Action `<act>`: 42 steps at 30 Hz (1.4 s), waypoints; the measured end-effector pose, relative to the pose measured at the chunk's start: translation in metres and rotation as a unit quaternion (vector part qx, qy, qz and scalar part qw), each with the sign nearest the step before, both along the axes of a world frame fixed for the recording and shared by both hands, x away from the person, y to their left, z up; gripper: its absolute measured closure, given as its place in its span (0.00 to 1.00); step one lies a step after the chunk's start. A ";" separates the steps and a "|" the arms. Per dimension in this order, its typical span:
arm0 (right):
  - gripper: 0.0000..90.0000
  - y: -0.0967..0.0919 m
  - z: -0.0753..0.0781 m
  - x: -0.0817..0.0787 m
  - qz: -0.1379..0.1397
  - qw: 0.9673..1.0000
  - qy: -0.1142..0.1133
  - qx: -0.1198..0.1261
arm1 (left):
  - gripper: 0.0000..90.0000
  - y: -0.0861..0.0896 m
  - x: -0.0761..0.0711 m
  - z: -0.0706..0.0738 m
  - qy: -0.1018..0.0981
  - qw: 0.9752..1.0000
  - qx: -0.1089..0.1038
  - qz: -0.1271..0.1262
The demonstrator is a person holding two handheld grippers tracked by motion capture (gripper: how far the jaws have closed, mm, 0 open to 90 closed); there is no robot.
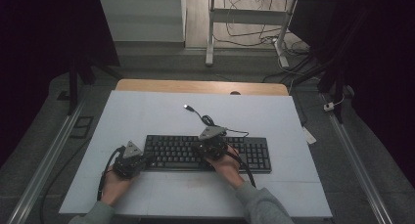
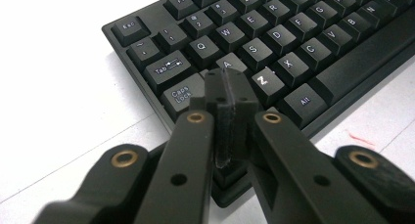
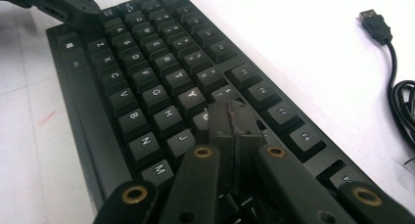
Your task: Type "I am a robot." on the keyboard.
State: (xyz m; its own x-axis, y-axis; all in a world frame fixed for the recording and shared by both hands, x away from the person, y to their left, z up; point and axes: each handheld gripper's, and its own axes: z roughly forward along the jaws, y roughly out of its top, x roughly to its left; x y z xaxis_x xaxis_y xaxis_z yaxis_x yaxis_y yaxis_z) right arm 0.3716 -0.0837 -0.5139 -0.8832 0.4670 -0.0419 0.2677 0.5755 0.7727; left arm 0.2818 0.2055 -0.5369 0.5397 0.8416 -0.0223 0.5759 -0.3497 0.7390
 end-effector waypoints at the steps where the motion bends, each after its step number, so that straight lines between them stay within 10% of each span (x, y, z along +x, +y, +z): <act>1: 0.99 0.000 0.000 0.000 0.000 1.000 0.000 0.000 | 0.99 0.000 0.000 0.000 0.000 1.000 0.000 0.000; 14: 1.00 0.009 -0.007 0.001 -0.002 1.000 -0.010 -0.027 | 0.99 0.000 0.000 0.000 0.000 1.000 0.000 0.000; 22: 1.00 -0.001 0.010 -0.004 -0.004 1.000 -0.024 0.017 | 0.99 0.002 -0.002 0.003 -0.016 1.000 -0.015 0.002; 36: 0.99 -0.037 0.012 -0.014 -0.013 1.000 -0.012 0.018 | 0.97 0.003 -0.004 0.005 -0.026 1.000 -0.018 0.001; 42: 0.71 -0.057 0.015 -0.022 -0.023 0.999 -0.017 0.031 | 0.76 0.006 -0.006 0.007 -0.038 0.999 -0.025 0.005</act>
